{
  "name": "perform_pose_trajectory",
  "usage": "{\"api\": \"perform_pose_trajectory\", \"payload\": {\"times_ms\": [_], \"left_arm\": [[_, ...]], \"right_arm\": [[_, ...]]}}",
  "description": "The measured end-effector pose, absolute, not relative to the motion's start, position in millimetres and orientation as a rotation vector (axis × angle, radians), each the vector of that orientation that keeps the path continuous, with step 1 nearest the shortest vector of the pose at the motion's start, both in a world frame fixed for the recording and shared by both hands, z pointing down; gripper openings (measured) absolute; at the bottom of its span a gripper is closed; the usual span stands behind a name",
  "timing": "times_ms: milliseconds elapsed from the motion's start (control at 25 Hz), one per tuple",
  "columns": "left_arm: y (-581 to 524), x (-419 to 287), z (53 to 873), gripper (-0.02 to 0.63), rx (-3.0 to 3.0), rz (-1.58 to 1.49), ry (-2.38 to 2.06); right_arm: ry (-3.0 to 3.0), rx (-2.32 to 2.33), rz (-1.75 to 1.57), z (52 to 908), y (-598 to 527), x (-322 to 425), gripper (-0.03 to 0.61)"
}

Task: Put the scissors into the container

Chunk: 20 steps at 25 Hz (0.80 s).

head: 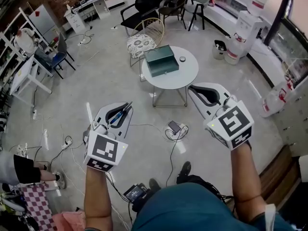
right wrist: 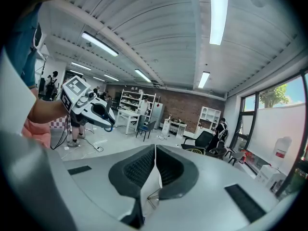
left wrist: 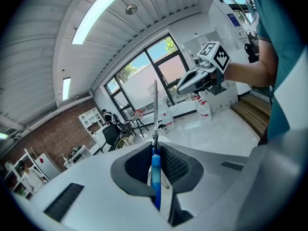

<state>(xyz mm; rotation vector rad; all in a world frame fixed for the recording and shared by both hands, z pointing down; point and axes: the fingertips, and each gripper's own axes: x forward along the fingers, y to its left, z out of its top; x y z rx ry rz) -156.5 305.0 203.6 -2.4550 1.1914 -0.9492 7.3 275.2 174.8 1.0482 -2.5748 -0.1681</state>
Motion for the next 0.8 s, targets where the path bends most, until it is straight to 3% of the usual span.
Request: {"api": "perform_pose_trajectory", "payload": {"times_ms": [800], "left_arm": [[191, -56, 221, 0.052, -2.446, -0.976, 1.186]], "right_arm": [[-2.613, 0.990, -0.134, 203, 178, 92, 0.038]]}}
